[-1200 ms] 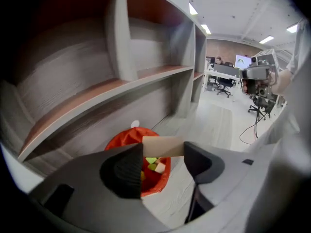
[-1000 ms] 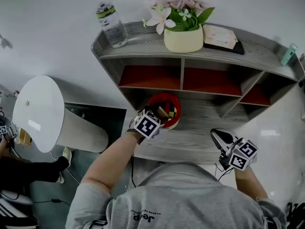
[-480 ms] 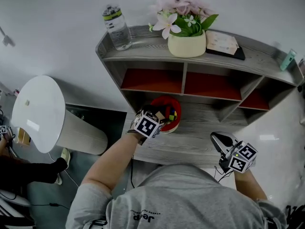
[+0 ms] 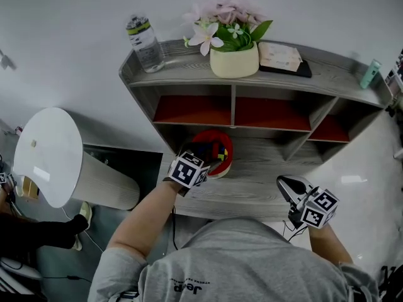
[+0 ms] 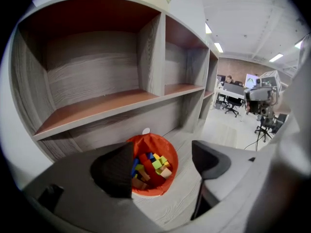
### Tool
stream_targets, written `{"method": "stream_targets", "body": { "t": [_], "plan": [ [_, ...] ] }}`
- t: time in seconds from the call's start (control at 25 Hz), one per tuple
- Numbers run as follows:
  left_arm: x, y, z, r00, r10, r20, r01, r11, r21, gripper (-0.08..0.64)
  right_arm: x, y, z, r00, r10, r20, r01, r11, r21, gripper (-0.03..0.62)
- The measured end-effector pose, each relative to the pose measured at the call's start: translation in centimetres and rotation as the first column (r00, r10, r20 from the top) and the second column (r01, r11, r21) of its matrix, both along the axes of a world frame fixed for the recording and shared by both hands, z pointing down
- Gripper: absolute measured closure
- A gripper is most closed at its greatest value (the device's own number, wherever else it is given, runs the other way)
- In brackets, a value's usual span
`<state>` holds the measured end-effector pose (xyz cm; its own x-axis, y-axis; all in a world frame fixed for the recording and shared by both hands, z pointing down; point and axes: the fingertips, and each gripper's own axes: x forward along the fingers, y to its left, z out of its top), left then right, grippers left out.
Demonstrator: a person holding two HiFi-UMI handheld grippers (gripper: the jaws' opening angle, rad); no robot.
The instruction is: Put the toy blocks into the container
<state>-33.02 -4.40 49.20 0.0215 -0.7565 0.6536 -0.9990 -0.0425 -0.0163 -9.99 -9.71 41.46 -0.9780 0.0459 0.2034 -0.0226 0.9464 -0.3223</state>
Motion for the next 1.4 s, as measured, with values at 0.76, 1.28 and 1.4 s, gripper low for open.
{"method": "stream_targets", "body": {
  "t": [0.76,1.28,1.4],
  "plan": [
    [7.7,6.9,-10.8,0.940,0.144,-0.310,0.090,0.770,0.631,0.546,1.0,-3.0,-0.5,0.996,0.090,-0.005,-0.089,0.993,0.071,0.574],
    [9.1,7.1,-12.2,0.938,0.199,-0.285,0.043,0.747,0.663,0.548,1.4,-3.5,-0.9,0.995,0.099,-0.016,-0.096,0.988,0.125,0.576],
    [8.9,7.1,-12.1,0.938,0.192,-0.290,0.051,0.750,0.660,0.549,1.3,-3.5,-0.9,0.996,0.093,-0.016,-0.090,0.988,0.126,0.576]
  ]
}}
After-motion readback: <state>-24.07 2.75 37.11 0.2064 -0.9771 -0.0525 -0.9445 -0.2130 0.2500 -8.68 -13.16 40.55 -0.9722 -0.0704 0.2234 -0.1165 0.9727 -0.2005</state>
